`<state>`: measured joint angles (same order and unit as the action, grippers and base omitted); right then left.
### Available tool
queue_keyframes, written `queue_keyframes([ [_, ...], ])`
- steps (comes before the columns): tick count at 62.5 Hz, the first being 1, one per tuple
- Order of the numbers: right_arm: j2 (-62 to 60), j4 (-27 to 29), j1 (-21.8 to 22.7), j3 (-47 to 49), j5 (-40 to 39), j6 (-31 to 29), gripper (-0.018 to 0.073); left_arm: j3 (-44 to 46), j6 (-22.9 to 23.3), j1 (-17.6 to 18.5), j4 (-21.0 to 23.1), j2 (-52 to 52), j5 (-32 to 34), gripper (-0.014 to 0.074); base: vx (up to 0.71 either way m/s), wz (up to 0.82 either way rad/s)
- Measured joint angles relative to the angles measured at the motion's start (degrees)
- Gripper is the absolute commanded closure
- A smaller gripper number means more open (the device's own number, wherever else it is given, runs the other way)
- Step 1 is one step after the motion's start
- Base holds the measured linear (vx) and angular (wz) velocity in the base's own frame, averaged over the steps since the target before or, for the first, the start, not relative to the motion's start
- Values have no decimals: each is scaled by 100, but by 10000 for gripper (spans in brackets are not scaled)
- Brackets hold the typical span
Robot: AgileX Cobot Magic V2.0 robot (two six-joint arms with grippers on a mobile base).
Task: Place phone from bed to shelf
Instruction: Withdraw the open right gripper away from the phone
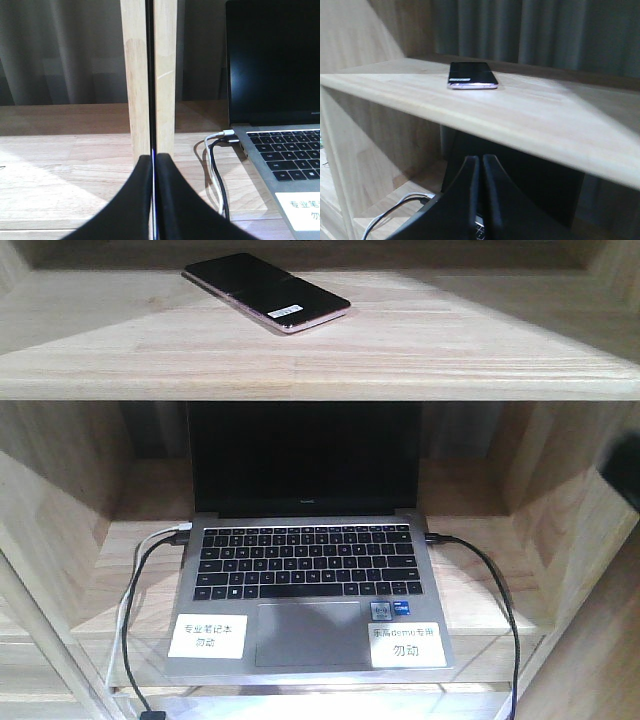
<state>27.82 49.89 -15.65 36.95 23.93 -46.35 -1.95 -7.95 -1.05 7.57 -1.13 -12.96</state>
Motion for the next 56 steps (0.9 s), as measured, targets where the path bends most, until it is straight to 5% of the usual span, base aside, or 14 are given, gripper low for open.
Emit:
queue_keyframes([
  [56, -1075, 58, 0, -567, 90, 0, 564, 0, 0, 0, 0, 0, 0, 596, 0, 0],
])
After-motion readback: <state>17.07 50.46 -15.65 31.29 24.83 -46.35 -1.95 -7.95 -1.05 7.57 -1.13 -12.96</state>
